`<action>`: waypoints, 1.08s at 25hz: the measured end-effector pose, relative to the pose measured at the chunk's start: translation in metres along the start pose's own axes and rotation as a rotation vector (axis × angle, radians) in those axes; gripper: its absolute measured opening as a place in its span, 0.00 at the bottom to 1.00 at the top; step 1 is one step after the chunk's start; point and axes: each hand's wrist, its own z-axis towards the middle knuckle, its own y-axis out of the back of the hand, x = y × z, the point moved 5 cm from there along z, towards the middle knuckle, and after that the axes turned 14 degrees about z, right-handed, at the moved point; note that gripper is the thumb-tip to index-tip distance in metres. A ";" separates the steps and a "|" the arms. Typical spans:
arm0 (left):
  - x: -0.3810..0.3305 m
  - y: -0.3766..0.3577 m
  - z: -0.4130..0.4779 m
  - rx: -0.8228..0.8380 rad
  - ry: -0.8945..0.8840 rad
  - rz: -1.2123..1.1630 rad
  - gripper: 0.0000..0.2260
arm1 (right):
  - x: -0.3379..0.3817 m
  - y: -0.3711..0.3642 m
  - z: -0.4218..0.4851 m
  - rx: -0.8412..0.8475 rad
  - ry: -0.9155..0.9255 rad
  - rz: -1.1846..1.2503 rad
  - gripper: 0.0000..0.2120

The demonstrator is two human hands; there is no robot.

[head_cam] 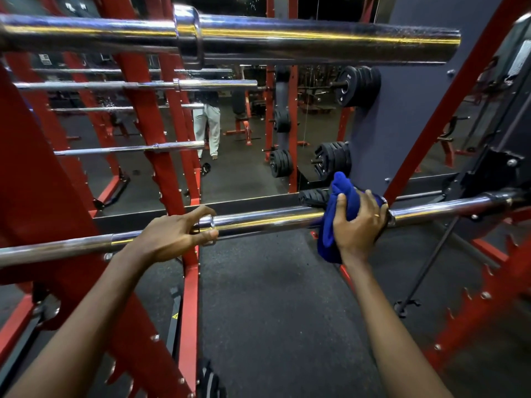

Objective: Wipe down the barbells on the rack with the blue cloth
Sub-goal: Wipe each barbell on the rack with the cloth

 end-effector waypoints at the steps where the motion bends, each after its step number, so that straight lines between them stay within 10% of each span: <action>1: 0.000 0.000 -0.002 -0.022 -0.002 0.002 0.37 | 0.008 -0.008 -0.012 0.016 0.018 0.014 0.20; 13: -0.011 -0.026 -0.029 -0.524 0.097 0.219 0.25 | 0.084 -0.055 -0.077 0.410 0.492 0.215 0.24; 21: 0.002 -0.033 -0.034 -0.527 0.116 0.249 0.24 | -0.042 0.008 0.011 -0.100 0.008 0.064 0.23; 27: 0.010 -0.032 -0.032 -0.568 0.139 0.367 0.18 | 0.019 -0.027 -0.031 -0.114 -0.067 0.098 0.20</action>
